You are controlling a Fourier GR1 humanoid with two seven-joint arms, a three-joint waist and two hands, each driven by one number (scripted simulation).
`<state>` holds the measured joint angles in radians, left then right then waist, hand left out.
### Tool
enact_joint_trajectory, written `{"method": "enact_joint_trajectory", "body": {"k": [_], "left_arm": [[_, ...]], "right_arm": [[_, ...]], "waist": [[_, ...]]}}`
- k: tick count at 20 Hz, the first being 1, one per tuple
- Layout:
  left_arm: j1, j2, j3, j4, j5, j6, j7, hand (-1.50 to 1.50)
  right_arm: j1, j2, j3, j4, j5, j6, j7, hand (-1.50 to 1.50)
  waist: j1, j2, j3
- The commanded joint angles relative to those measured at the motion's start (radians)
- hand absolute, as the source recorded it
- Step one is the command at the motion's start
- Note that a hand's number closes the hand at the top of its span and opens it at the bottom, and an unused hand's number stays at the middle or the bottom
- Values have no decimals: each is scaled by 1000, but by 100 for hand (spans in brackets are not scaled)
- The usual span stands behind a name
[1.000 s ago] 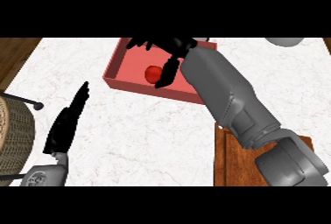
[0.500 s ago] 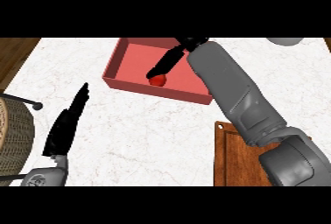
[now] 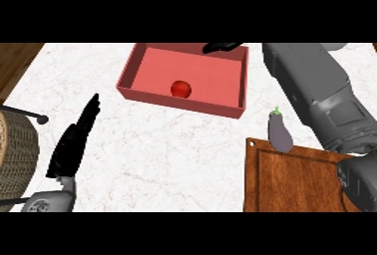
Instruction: Pick the tomato from the cutting board and place it in the cardboard box
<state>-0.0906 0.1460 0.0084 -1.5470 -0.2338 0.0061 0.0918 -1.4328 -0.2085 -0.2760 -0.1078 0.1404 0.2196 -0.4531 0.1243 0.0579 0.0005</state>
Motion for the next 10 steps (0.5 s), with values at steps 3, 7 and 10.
{"method": "enact_joint_trajectory", "body": {"k": [3, 7, 10], "left_arm": [[-16, -10, -14, -2, -9, 4, -3, 0], [-10, 4, -6, 0, 0, -10, -23, 0], [-13, -11, -19, -11, -7, -1, -7, 0]], "right_arm": [[42, -160, -58, 11, -50, 86, -2, -150], [46, -200, -60, 8, -47, 96, -4, -150], [59, -267, -55, 3, -41, 175, -15, -150]], "waist": [[3, 20, 3], [34, 28, 2], [33, 29, 4]]}}
